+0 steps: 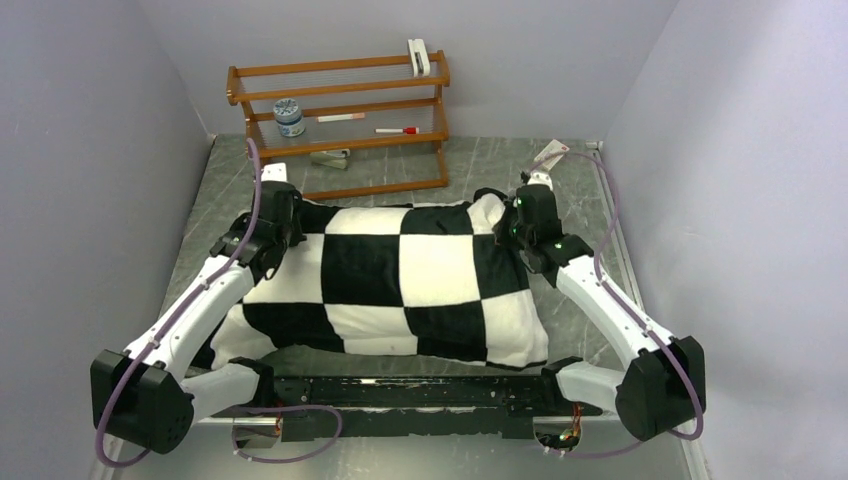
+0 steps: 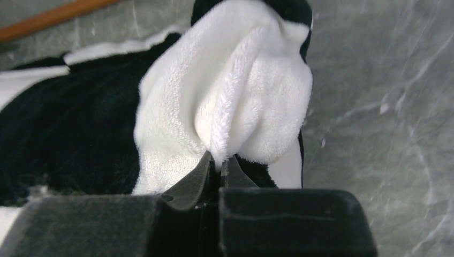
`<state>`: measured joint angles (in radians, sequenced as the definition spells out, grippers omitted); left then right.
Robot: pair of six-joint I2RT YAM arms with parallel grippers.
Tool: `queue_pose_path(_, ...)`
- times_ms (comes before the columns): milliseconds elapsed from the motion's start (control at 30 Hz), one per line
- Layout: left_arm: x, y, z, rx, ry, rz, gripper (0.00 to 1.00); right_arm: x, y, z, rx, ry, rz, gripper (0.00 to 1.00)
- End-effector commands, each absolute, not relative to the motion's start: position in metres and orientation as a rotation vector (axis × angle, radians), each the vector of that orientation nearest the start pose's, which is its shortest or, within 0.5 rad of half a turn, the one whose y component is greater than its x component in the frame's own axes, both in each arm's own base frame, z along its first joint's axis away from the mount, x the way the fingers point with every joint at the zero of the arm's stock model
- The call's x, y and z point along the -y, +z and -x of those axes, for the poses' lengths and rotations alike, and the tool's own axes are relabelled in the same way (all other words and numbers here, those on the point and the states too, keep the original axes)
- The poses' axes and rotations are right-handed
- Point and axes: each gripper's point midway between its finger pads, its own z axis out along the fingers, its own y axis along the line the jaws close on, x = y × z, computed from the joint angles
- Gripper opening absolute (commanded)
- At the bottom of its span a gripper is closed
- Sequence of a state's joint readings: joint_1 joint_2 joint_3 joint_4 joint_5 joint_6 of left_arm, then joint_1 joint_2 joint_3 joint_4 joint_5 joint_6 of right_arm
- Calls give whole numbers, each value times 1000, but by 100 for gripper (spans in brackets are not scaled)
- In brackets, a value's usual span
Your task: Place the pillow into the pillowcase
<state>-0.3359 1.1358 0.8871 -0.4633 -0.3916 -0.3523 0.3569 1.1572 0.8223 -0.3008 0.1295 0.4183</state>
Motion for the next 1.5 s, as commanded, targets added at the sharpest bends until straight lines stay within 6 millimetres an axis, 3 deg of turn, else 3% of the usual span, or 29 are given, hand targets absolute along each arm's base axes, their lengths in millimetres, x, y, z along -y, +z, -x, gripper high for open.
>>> queue_pose_path(0,80,222,-354,-2006,-139,281,5,-107,223,-368,-2023,219,-131,0)
queue_pose_path(167,90,218,-363,-2007,-203,334,5,-96,240,-369,-1970,195,-204,0)
queue_pose_path(333,103,197,-365,-2054,-269,340,5,-69,234,-381,-1959,117,-267,0)
queue_pose_path(567,127,209,-371,-1971,-444,303,6,-51,233,-398,-1938,94,-301,0)
queue_pose_path(600,125,207,-371,-1999,-425,304,16,-53,231,-399,-1950,106,-298,3)
queue_pose_path(667,112,206,-367,-2051,-328,344,54,-57,224,-392,-2033,118,-316,31)
queue_pose_path(733,96,222,-361,-2041,-247,377,77,-61,235,-381,-2062,164,-354,66)
queue_pose_path(767,92,241,-358,-2000,-240,363,94,-65,242,-375,-2061,203,-357,79)
queue_pose_path(800,89,259,-355,-1957,-239,334,97,-69,254,-368,-2040,248,-352,98)
queue_pose_path(967,93,349,-333,-1806,-325,201,98,-79,285,-336,-2062,358,-346,100)
queue_pose_path(1067,106,379,-319,-1789,-406,102,98,-74,286,-319,-2122,331,-382,100)
queue_pose_path(1233,134,389,-302,-1801,-558,-46,98,-83,305,-300,-2096,405,-256,100)
queue_pose_path(1300,135,388,-300,-1830,-549,-80,98,-87,321,-293,-2035,431,-171,100)
queue_pose_path(1467,130,385,-290,-1822,-532,-94,98,-77,376,-274,-1876,436,-193,100)
